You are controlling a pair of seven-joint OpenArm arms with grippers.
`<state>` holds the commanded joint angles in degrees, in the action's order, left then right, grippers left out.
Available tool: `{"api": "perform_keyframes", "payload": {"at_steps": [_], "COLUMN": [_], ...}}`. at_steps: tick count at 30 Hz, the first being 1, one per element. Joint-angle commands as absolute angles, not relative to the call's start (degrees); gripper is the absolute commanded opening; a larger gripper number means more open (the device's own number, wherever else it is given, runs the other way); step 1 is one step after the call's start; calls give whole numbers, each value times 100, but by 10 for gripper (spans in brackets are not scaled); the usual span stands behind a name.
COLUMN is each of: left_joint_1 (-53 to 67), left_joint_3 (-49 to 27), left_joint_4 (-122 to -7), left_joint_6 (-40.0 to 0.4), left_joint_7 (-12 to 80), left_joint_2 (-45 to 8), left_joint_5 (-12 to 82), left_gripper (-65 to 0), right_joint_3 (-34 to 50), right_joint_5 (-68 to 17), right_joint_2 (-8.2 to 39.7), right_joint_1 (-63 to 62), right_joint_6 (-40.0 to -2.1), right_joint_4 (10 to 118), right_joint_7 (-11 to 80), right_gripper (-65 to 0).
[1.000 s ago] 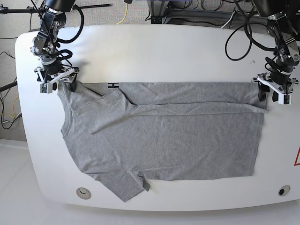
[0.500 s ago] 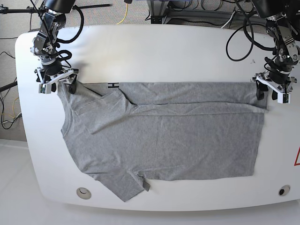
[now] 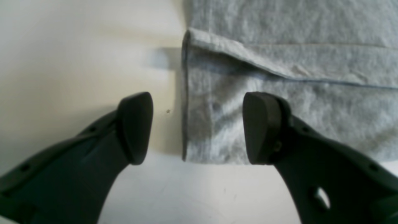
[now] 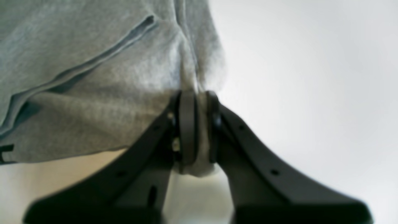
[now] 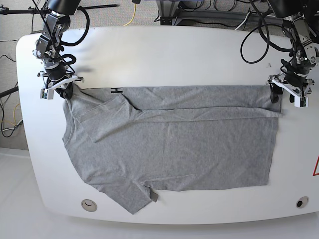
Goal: Fold the T-shirt properly
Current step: 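Pull the folded edge with both grippers away from the shirt body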
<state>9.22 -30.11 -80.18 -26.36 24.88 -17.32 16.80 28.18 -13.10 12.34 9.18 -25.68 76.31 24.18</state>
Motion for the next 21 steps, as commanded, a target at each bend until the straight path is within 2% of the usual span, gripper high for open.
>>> {"api": "perform_keyframes", "payload": {"at_steps": [9,21], "left_joint_1": [770,761], "left_joint_3": [-3012,-2909], "left_joint_4": [-7310,-7105], "left_joint_6": [-2636,-2654], "left_joint_7": [2534,2523], "left_joint_2": [-1747,-1705], "left_joint_5": [1646,1665], "left_gripper": [-264,-333], "right_joint_3": [2789,2802], "right_joint_5": [-1370,-1443], "right_joint_2": [1253,1253], "right_joint_1": [925,917], "right_joint_6": [-2588,-2604], "right_joint_4": [7668,7682], "right_joint_7": [2361,2319], "right_gripper": [-644,-644]}}
